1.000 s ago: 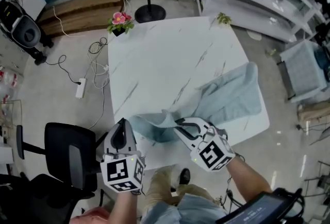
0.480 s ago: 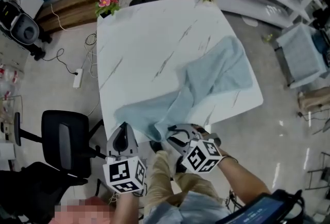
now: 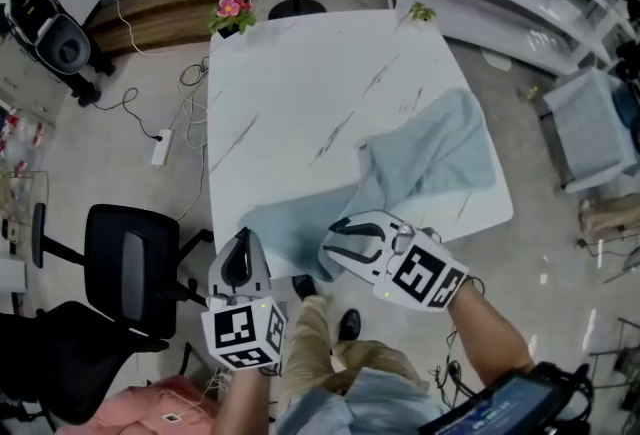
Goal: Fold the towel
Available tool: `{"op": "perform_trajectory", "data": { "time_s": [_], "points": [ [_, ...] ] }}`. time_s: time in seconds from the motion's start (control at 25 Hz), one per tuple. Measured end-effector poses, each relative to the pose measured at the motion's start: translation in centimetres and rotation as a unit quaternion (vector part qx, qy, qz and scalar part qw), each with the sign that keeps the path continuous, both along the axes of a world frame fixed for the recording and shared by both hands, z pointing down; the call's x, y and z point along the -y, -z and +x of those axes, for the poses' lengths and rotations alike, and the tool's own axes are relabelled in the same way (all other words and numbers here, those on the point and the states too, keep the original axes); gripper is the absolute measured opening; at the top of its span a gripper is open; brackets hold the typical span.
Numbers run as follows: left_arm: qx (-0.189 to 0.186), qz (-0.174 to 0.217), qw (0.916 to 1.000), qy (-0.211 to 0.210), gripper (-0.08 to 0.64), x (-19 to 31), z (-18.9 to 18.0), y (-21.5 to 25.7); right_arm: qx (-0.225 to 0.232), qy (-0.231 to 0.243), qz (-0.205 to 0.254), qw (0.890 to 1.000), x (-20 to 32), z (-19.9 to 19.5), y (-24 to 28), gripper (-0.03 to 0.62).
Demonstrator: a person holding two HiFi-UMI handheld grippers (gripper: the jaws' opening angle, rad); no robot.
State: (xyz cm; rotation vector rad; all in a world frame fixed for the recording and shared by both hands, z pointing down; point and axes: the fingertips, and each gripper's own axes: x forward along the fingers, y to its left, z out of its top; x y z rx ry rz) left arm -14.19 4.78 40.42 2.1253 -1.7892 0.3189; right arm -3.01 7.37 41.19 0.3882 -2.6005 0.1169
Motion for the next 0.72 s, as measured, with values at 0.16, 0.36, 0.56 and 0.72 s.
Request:
{"op": "perform_trajectory", "data": {
  "time_s": [0.16,0.36,0.56,0.72],
  "points": [
    [-0.002,-0.009,0.9999,0.009,0.009,0.2,-0.8,-1.0,-0.059,0.040,-0.040,0.997,-2.8,-1.4,-4.9,0.181],
    [-0.003,-0.020,0.9997,0.013,0.009,0.5,-1.5,-2.3,-0.118,-0.005,-0.039,0.992,-2.7,-1.2,-8.8,0.200],
    [-0.005,-0.023,0.9997,0.012,0.009,0.5,-1.4,-2.7,-0.158,-0.077,-0.007,0.984,-1.4,0.6,-9.7,0.030],
    [-0.006,-0.019,0.9997,0.011,0.009,0.4,-1.3,-2.5,-0.104,-0.110,-0.024,0.988,-0.9,0.5,-7.5,0.025]
  ]
}}
